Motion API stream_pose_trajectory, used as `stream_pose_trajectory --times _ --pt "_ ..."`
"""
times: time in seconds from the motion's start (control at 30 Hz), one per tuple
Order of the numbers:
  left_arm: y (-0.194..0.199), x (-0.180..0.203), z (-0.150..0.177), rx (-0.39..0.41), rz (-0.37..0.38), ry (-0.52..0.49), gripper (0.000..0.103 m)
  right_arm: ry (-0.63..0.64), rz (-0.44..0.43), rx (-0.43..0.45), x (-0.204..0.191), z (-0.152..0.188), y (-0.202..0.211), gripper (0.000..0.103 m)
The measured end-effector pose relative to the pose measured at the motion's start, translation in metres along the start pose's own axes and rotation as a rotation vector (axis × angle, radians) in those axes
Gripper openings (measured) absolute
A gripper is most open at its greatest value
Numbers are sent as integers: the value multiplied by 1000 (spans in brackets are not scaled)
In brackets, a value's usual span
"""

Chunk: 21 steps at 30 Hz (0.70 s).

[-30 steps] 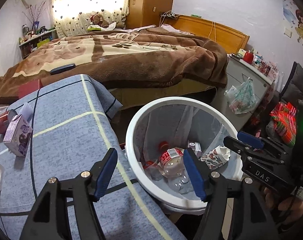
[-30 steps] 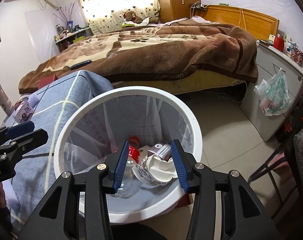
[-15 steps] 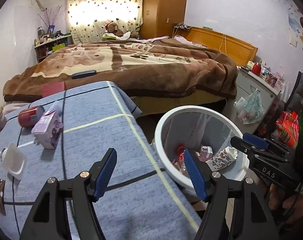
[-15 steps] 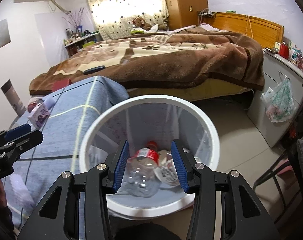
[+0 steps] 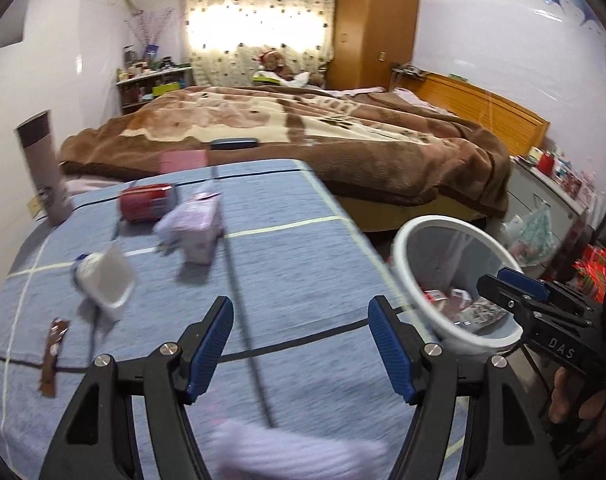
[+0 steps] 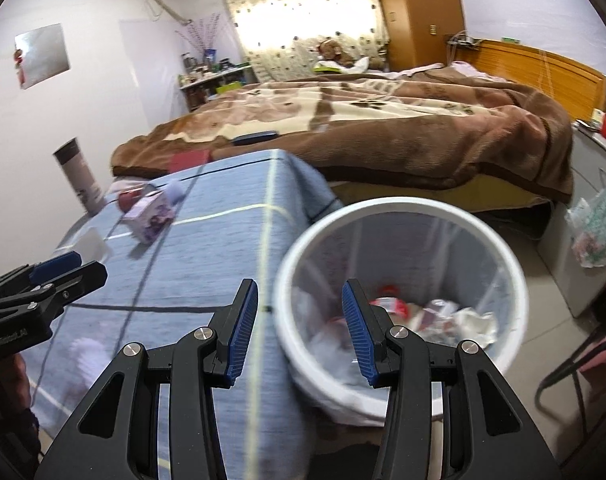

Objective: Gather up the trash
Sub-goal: 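Move both open tools back toward the trash on the table, then grasp the white foam net sleeve with the right tool while the left tool grasps the brown snack wrapper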

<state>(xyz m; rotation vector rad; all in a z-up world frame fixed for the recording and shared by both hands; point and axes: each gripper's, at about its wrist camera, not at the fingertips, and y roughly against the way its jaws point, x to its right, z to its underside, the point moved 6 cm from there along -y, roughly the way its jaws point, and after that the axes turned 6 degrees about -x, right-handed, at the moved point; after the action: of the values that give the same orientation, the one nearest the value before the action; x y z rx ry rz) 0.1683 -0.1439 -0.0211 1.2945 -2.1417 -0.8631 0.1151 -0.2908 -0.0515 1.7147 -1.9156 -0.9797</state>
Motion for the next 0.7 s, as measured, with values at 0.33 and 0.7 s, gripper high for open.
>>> stream_pose_trajectory --times 0.33,0.7 --pt "17 -90 26 -8 -124 113 72 125 -116 -65 -63 19 -15 46" --pt "24 -153 59 -44 -191 199 72 240 -266 -105 -113 38 -14 46"
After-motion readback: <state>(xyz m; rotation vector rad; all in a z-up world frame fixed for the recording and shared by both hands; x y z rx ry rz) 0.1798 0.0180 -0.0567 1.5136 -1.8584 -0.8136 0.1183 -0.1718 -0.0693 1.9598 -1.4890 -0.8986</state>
